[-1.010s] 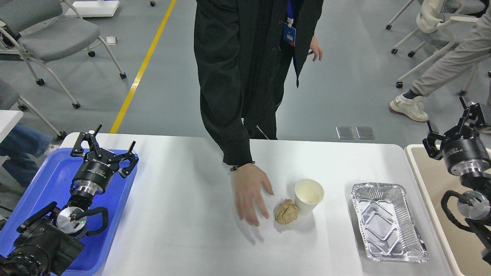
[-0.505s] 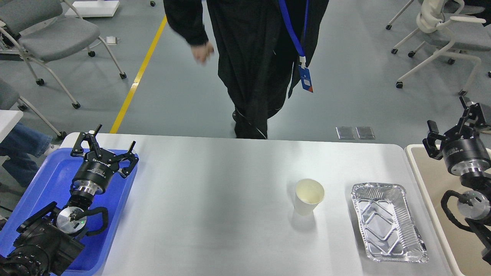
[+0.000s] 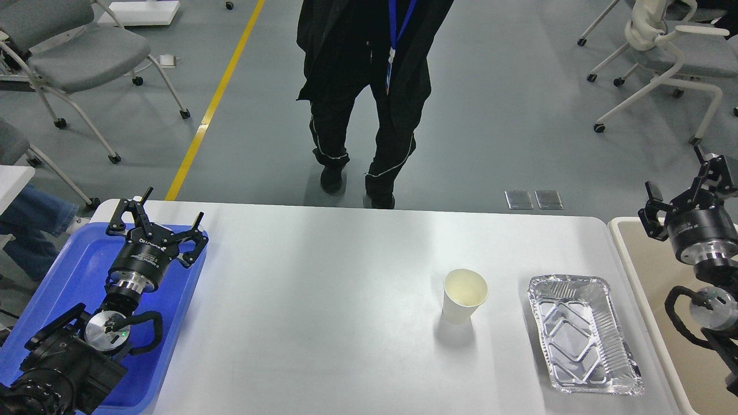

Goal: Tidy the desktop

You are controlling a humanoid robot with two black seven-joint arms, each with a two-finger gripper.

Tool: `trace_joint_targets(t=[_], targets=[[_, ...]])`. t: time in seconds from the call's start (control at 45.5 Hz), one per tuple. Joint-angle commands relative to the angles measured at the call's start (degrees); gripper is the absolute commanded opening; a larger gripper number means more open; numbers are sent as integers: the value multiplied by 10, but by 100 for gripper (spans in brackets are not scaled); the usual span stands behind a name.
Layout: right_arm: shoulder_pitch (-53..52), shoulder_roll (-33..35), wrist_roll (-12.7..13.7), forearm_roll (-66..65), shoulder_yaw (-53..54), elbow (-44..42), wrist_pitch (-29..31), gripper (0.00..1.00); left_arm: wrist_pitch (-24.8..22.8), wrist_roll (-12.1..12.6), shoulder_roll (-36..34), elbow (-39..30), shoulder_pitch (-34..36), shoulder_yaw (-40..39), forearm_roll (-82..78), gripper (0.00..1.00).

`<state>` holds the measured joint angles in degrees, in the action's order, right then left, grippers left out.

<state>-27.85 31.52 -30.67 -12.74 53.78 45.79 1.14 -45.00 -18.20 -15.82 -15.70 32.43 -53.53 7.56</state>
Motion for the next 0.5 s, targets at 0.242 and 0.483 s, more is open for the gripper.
trace_joint_targets(t=[0.242, 0.483], targets=[[-3, -1, 0, 0, 2, -1, 0, 100, 0, 0, 0, 1, 0, 0, 0, 100], [-1, -11, 0, 1, -5, -1, -2, 100, 0, 0, 0, 0, 0, 0, 0, 100]])
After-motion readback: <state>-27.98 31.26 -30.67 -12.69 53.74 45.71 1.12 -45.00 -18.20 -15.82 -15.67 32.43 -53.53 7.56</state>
